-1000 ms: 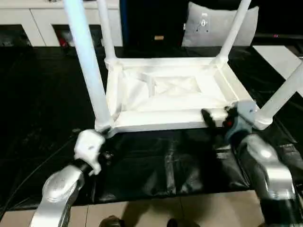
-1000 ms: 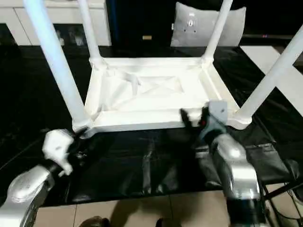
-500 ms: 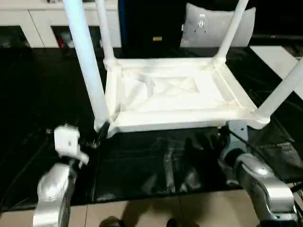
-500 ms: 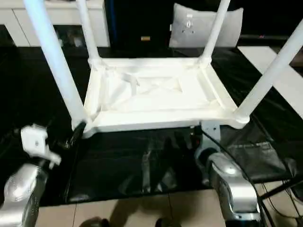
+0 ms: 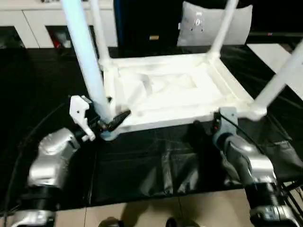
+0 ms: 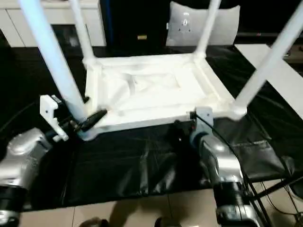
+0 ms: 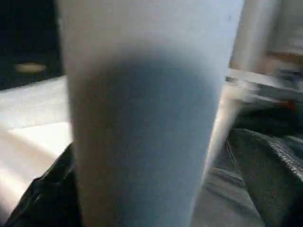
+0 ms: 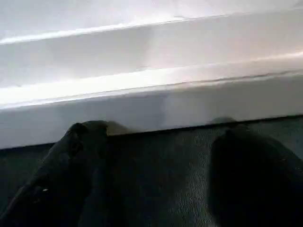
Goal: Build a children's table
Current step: Rotate table base
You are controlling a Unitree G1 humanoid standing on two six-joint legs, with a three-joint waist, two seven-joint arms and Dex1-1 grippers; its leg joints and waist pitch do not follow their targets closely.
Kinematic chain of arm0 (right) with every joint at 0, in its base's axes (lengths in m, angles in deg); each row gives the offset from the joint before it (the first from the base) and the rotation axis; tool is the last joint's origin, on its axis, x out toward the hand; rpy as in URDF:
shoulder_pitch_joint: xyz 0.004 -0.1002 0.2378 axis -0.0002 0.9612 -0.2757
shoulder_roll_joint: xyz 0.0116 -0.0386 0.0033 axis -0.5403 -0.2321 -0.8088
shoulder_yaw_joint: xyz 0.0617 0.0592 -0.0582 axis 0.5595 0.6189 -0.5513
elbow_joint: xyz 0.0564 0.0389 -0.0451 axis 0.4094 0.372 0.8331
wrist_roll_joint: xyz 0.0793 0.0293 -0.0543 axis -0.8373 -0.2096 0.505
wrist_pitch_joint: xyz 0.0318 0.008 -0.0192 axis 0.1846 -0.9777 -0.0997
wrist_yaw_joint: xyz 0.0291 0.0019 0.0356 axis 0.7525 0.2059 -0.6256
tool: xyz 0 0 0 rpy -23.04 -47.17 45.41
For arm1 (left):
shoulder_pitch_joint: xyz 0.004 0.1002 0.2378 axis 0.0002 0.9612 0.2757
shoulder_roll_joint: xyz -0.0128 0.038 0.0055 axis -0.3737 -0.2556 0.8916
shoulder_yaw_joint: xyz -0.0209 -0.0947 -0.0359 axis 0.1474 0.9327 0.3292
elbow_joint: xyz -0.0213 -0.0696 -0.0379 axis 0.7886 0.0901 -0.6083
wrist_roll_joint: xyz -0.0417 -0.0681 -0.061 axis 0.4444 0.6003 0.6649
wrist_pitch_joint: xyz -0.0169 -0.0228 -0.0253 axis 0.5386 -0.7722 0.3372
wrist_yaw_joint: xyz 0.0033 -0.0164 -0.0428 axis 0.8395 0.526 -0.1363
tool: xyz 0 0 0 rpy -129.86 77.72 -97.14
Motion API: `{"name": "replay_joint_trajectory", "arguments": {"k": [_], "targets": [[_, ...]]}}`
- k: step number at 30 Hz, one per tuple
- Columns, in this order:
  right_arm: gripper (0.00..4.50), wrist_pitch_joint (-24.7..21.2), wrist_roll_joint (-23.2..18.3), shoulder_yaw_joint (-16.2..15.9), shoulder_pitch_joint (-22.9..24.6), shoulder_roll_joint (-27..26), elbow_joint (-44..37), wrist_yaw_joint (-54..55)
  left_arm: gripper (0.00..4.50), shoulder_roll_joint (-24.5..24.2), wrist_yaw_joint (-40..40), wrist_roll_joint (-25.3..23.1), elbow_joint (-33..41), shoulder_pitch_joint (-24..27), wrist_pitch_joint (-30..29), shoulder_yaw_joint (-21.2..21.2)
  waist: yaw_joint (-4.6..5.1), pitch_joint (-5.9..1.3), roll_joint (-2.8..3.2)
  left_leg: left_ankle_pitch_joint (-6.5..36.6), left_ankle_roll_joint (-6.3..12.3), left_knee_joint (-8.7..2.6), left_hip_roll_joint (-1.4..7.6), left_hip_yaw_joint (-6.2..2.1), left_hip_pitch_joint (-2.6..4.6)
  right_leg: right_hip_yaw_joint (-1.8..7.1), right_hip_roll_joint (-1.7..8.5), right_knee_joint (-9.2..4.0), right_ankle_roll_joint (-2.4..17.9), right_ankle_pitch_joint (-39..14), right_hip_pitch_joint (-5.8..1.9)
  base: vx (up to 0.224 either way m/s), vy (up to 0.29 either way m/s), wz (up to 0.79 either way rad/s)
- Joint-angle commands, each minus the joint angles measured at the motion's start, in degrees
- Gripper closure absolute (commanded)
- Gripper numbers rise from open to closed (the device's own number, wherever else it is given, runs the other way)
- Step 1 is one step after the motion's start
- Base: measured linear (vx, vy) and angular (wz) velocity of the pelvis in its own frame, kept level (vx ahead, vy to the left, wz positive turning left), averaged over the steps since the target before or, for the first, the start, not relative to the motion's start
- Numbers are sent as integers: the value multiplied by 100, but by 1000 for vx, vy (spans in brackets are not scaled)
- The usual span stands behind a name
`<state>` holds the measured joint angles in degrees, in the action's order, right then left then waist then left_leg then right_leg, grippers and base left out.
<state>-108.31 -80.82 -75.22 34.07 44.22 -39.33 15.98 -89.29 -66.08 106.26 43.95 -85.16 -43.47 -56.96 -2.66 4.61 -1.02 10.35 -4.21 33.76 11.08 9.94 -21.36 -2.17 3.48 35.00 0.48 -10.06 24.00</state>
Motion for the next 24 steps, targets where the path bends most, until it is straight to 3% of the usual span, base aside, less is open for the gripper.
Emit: {"name": "replay_joint_trajectory", "arguments": {"k": [1,2,3,4,6,9,11,18,22,24], "targets": [[0,207,40,-62,-185,-5,104,-169,5,-130,-592,281,605,213,-564,-380,-23,-385,22,1081,-95,-411,151,2,70,229,357,-339,1212,-908,-318,0,0,0],[0,221,46,-75,-196,-3,121,-190,5,-153,-622,332,709,253,-645,-417,-13,-376,28,1155,-99,-405,142,14,85,233,347,-357,1206,-1016,-301,0,0,0],[0,298,76,-139,-256,6,214,-295,5,-270,-775,576,1230,452,-1037,-610,-5,-397,-28,1166,-104,-396,157,25,94,234,357,-332,1222,-1014,-312,0,0,0],[0,338,95,-175,-280,6,260,-341,5,-321,-830,684,1521,564,-1197,-747,5,-373,-8,1133,-90,-422,153,7,56,228,363,-352,1192,-1155,-331,0,0,0],[0,428,129,-226,-328,-5,362,-423,5,-372,-894,837,1929,723,-1407,-1005,29,-372,-20,1205,-96,-405,154,13,71,235,358,-363,1142,-1330,-317,0,0,0],[0,581,193,-338,-404,-38,516,-621,5,-225,-859,766,2294,827,-1467,-1429,53,-365,-74,1275,-79,-400,142,23,59,241,347,-408,1001,-1669,-308,0,0,0],[0,664,229,-413,-436,-51,557,-719,5,-64,-791,729,2416,839,-1509,-1589,49,-359,-67,1275,-107,-400,150,20,68,242,344,-428,892,-1853,-296,0,0,0],[0,930,359,-667,-569,-136,717,-1135,5,406,-505,699,2657,743,-1753,-2014,43,-395,-72,1146,-83,-364,141,32,52,241,319,-407,918,-1619,-318,0,0,0],[0,1044,391,-800,-541,-199,719,-1383,5,798,-242,483,2455,543,-1537,-2141,36,-409,-82,1092,-51,-359,148,29,49,231,310,-407,941,-1481,-330,0,0,0],[0,1196,475,-893,-496,-276,702,-1391,5,1277,240,41,1961,205,-1066,-2120,27,-410,-58,1203,-60,-354,147,29,70,227,300,-438,904,-1607,-319,0,0,0]]}}
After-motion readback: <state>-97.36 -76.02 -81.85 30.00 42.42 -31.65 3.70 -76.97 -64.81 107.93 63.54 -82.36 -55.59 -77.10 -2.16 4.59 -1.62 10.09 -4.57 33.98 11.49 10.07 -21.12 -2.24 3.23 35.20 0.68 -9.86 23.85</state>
